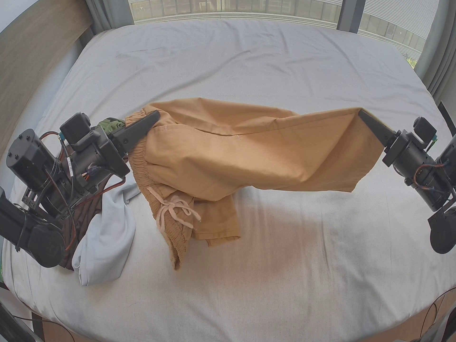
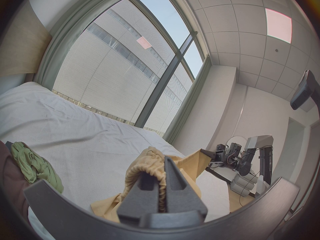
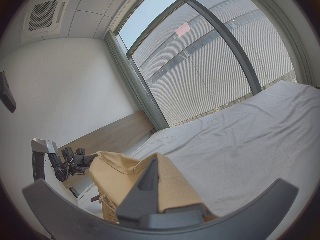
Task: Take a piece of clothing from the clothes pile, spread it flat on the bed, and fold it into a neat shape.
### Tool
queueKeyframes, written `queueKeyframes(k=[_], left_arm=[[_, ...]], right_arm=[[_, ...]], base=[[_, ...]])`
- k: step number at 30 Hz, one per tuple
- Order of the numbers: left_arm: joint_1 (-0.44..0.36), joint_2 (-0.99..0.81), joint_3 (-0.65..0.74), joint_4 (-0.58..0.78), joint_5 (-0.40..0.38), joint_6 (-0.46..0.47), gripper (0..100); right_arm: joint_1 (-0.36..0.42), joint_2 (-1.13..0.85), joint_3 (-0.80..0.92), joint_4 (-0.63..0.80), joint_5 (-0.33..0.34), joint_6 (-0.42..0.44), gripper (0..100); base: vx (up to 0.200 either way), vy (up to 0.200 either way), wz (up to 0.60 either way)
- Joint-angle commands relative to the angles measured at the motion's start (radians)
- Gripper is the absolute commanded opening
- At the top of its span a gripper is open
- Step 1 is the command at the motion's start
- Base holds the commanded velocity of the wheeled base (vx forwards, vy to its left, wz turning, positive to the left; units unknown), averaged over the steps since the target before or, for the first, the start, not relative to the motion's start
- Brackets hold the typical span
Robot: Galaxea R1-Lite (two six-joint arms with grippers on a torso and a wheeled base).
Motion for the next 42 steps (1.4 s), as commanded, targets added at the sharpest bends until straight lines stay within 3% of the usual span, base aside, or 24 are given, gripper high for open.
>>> queueKeyframes(k=[1, 4, 14, 26, 36, 42], left_arm=[[0.0, 0.006, 0.002, 0.0, 0.0, 0.001, 0], [0.0, 0.006, 0.004, 0.0, 0.0, 0.001, 0], [0.002, 0.005, 0.007, 0.0, 0.0, 0.001, 0], [0.004, -0.006, -0.002, -0.002, 0.0, 0.001, 0], [-0.006, -0.083, 0.005, 0.001, -0.003, -0.01, 0], [0.004, -0.058, 0.005, 0.001, -0.001, -0.009, 0]], right_arm=[[-0.017, -0.039, -0.017, 0.0, 0.0, 0.004, 0], [-0.052, -0.047, -0.03, 0.0, 0.003, 0.042, 0], [-0.121, -0.042, -0.045, 0.0, 0.031, 0.05, 0], [-0.141, -0.064, -0.06, 0.002, 0.031, 0.056, 0], [-0.126, -0.159, -0.06, 0.135, 0.032, 0.055, 0], [-0.127, -0.154, -0.047, 0.14, 0.032, 0.053, 0]], base=[[0.0, 0.0, 0.0], [0.0, 0.0, 0.0], [0.0, 0.0, 0.0], [0.0, 0.0, 0.0], [0.0, 0.0, 0.0], [0.0, 0.0, 0.0]])
